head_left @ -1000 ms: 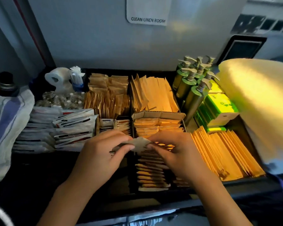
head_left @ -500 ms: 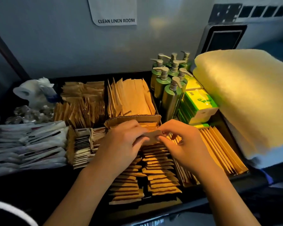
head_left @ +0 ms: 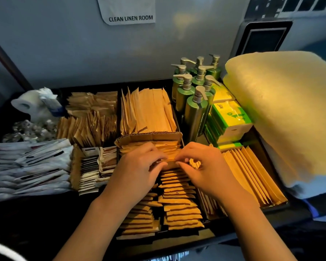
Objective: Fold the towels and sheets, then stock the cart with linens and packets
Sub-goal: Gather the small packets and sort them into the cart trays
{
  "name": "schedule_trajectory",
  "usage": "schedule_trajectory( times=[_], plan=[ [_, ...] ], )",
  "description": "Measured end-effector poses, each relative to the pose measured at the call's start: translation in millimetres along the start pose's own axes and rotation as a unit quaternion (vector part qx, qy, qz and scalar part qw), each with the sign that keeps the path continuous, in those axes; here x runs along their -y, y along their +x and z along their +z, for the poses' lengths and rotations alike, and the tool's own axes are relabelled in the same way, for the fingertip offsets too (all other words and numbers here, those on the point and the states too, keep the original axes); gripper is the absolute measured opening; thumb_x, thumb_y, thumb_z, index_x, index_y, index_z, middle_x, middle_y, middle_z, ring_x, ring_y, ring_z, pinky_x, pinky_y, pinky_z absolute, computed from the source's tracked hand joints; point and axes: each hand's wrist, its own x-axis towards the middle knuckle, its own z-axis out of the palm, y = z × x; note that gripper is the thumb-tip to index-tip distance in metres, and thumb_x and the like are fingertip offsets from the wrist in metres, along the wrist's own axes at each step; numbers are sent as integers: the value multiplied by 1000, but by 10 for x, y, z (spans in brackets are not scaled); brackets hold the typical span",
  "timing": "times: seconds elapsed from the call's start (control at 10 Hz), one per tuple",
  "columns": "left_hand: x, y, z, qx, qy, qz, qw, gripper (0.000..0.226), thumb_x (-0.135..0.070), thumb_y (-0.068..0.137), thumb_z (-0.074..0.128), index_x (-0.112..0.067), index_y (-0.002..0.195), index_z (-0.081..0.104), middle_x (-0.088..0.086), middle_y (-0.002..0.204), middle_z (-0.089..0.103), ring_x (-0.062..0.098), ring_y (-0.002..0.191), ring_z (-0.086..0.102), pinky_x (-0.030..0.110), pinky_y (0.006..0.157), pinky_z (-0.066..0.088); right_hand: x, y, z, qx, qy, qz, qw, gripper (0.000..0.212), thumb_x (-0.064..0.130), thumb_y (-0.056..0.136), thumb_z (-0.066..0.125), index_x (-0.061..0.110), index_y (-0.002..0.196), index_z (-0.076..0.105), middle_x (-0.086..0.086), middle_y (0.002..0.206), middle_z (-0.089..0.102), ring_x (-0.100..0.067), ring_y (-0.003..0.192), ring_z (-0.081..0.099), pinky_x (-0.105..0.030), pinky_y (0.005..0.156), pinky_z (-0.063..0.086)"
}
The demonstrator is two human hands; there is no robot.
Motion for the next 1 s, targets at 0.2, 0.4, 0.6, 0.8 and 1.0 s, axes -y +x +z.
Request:
schedule_trajectory(
  times=[0.2, 0.4, 0.6, 0.8, 1.0],
  plan=[
    [72, -79, 44, -12, 6, -20, 1000, 19, -19, 91, 76, -24, 109, 78, -13, 104, 69, 3, 98, 63, 30, 85, 59, -6, -44, 34, 25, -35, 15, 999, 14, 29, 90, 74, 32, 103, 78, 19, 100, 67, -2, 96, 61, -28, 86, 57],
    [96, -70, 150, 19, 1, -36, 999, 19, -26, 93, 73, -31, 111, 75, -18, 106, 67, 2, 99, 61, 29, 88, 57, 7, 17, 61, 86, -96, 32, 991, 16, 31, 94, 71, 34, 109, 76, 17, 110, 64, -4, 106, 55, -28, 95, 51],
    [142, -54, 180, 2, -3, -38, 999, 19, -25, 90, 77, -31, 108, 77, -19, 102, 68, 0, 97, 63, 27, 86, 58, -48, -33, 23, 69, -106, 26, 992, 19, 30, 90, 75, 34, 109, 77, 18, 109, 64, -3, 105, 55, -22, 90, 49],
    [128, -37, 274, 15, -4, -61, 998, 18, -26, 90, 76, -33, 106, 77, -22, 99, 67, -1, 95, 62, 32, 83, 58, -115, 49, -9, 112, -106, 19, 988, 19, 28, 92, 75, 35, 109, 78, 16, 108, 62, -7, 103, 56, -31, 91, 54],
    [114, -103, 256, 2, -17, -62, 998, 19, -29, 91, 73, -35, 109, 75, -25, 102, 65, -2, 99, 62, 28, 85, 57, -209, 89, -68, 113, -25, 8, 993, 14, 27, 91, 74, 32, 104, 79, 16, 103, 62, -5, 98, 59, -34, 89, 55]
  ],
)
